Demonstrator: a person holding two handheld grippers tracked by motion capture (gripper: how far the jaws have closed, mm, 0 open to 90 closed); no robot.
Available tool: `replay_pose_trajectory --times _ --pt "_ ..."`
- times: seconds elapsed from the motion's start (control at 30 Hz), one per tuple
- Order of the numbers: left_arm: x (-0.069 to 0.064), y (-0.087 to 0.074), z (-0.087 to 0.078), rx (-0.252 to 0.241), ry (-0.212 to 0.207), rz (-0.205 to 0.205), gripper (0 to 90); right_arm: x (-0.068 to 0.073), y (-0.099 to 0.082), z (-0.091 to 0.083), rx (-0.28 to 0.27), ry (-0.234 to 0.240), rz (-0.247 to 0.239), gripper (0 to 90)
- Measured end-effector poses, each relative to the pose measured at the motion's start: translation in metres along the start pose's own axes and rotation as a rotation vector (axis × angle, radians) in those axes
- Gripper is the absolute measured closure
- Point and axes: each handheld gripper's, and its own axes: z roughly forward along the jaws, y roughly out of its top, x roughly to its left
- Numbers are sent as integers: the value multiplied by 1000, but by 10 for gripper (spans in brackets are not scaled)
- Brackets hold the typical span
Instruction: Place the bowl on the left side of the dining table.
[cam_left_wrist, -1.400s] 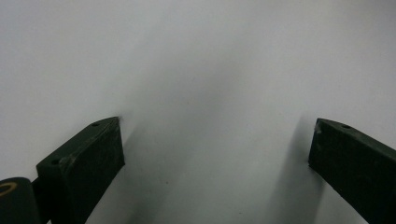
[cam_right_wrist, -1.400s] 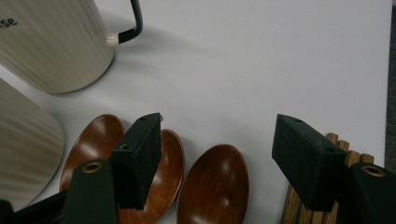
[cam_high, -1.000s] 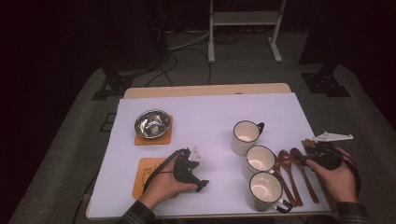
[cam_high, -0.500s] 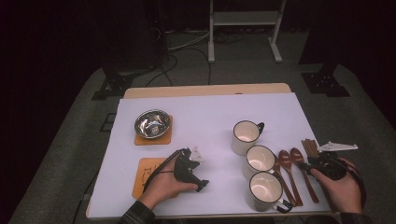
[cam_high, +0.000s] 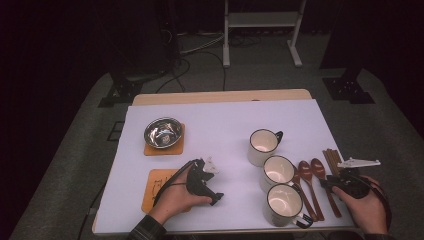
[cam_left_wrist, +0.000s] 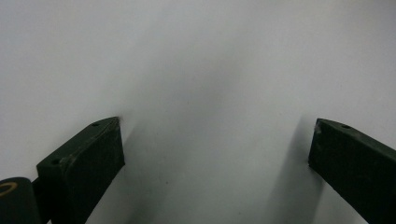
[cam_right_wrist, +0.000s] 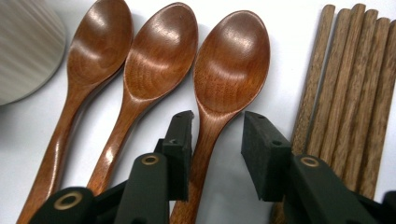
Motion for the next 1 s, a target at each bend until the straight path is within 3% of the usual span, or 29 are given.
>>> replay_pose_trajectory --times 0.23,1.0 --pt "0 0 0 3 2 -1 20 -1 2 2 -2 -15 -4 700" --pt "-1 1 0 2 1 -6 20 -8 17 13 -6 -26 14 744"
